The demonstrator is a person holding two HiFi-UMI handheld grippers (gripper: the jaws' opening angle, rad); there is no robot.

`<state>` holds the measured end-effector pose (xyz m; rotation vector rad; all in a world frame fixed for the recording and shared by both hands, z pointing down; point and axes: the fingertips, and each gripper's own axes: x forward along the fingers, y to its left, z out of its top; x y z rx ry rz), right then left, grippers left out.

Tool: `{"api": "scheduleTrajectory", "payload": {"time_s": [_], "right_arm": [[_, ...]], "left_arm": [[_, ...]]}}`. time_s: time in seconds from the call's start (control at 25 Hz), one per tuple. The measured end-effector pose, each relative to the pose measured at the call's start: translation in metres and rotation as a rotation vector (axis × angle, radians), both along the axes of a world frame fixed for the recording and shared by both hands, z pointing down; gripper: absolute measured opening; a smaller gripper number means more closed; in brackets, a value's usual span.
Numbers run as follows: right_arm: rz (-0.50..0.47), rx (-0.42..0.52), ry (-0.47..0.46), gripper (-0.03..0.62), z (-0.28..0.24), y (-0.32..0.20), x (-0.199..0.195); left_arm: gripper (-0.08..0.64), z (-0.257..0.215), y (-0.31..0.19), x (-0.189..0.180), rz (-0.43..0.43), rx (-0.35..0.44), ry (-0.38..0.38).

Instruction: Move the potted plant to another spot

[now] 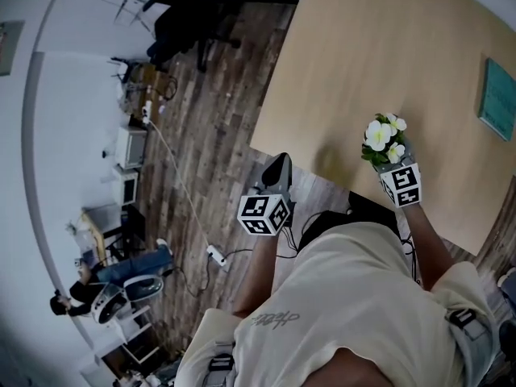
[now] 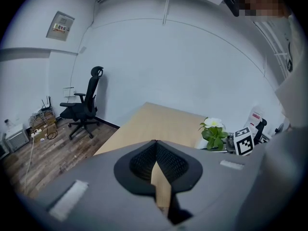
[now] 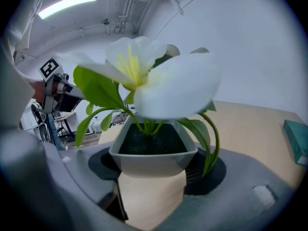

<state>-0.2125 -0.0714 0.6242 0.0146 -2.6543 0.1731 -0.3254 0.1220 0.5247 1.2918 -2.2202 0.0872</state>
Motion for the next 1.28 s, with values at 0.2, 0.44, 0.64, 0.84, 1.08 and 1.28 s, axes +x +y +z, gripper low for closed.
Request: {"api": "scheduleTrajectory", "payload": {"time_s": [0.2, 0.44, 0.64, 0.84, 1.08, 1.28], "right_arm": [[0.003, -0.003, -0.006, 0.342, 0.001, 0.003, -0.002], [0.016, -0.004, -0.006, 0.342, 0.004, 0.001, -0.005], [0.043, 0.020, -0.016, 0.342, 0.006, 0.001, -0.023], [0.111, 0.046, -0.002, 0.342, -0.015, 0.008, -0.057], [0.196, 0.058, 0.015, 0.342, -0.041, 0.025, -0.085], [0.229, 0.081, 0.045, 0.342, -0.040, 0.047, -0.104]], "left_arm": [[0.017, 0.010, 0.004, -0.004, -0.007, -0.010, 0.019], [0.017, -0.001, 0.003, -0.010, 0.019, -0.026, -0.045], [0.017, 0.012, 0.001, -0.031, 0.046, -0.006, -0.037], [0.017, 0.003, 0.002, -0.076, 0.106, 0.031, -0.025], [0.017, -0.010, 0.011, -0.139, 0.151, 0.065, -0.031], [0.017, -0.004, 0.021, -0.166, 0.231, 0.056, -0.069]]}}
